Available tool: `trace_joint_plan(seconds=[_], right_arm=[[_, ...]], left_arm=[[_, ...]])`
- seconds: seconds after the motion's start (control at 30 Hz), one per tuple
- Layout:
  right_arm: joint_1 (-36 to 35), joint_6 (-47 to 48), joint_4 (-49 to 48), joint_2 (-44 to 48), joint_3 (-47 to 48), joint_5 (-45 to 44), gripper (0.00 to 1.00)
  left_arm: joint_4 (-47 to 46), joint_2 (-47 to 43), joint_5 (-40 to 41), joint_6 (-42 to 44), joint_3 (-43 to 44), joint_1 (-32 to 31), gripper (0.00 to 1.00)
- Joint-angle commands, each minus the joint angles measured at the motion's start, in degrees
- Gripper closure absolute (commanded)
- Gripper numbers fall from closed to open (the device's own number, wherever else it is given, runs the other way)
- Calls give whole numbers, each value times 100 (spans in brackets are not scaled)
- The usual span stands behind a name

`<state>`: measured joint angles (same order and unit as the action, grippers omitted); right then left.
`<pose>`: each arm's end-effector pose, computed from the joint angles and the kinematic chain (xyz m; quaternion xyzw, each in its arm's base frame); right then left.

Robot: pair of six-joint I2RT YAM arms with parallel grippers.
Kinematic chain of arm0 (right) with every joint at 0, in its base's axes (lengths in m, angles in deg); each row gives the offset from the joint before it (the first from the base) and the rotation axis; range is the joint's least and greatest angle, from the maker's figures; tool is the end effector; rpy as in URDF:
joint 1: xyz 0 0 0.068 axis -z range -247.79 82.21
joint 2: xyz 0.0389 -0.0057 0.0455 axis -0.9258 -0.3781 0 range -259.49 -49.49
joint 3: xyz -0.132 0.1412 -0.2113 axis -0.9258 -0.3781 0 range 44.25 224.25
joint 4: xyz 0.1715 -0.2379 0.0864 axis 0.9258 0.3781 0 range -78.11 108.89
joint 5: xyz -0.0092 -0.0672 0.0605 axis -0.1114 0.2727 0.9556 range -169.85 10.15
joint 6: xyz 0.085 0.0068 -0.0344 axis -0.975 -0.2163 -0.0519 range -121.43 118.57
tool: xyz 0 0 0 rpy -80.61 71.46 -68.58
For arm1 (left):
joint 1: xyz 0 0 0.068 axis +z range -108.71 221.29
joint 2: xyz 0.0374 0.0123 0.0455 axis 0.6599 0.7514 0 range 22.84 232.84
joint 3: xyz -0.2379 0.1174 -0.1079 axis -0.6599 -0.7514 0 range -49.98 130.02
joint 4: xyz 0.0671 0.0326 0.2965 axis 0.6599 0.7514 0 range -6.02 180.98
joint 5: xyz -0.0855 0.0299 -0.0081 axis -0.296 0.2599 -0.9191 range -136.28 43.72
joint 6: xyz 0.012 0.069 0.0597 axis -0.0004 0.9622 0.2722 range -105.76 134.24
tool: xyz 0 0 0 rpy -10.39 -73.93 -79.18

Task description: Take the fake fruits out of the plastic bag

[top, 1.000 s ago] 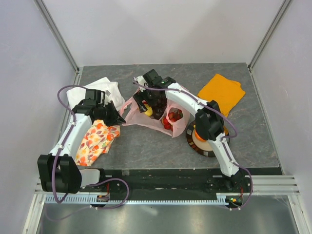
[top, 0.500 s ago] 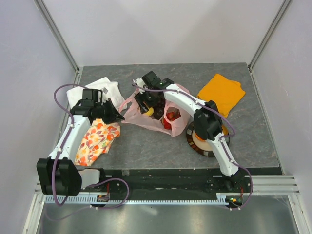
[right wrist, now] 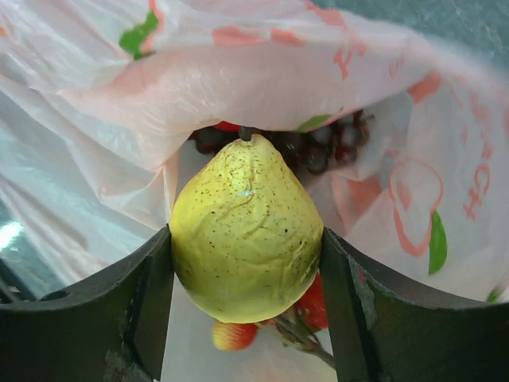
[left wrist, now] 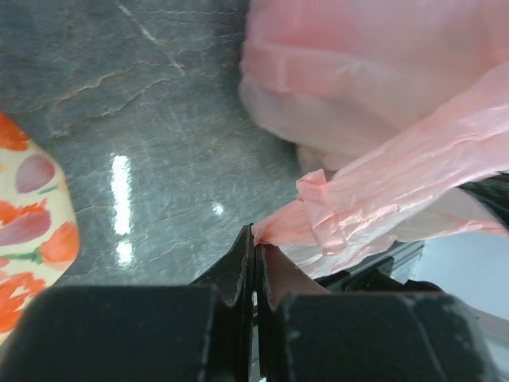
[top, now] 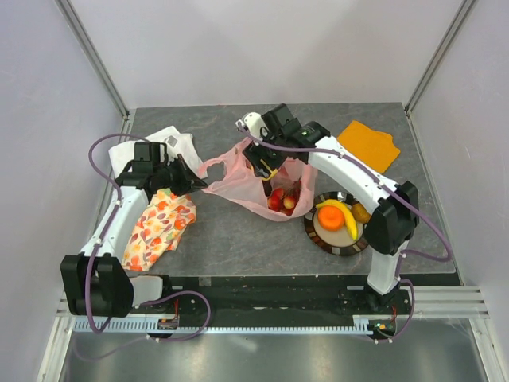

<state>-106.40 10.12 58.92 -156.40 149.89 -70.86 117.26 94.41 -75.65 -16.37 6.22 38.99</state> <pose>0.3806 0.3205 0.3169 -0.4202 0.8320 0.1543 0.3278 0.3240 -0.0536 0.2481 -0.1345 0.8995 -0.3242 0.2603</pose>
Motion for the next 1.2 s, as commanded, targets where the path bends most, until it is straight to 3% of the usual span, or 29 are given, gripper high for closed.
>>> trace_joint_plan(seconds=[0.0,0.23,0.4,0.6,0.63,1.17], right_arm=[[-68,672,-150,-215,-422,-828,47],[-68,928,-194,-348,-808,-917,43],[-59,753,8,-470,-1265,-601,19],[389,312,140,-647,-976,374,9],[468,304,158,-647,-958,427,2],[732,-144,70,-1296,-273,1386,2]], left_arm=[[-550,94,-473,-384,207,46,98],[-217,-20,18,-16,453,81,98],[-356,-178,-131,-120,181,160,98],[-278,-170,-96,152,180,222,98],[-261,-178,-87,204,232,222,98],[-260,-187,-8,363,198,477,98]])
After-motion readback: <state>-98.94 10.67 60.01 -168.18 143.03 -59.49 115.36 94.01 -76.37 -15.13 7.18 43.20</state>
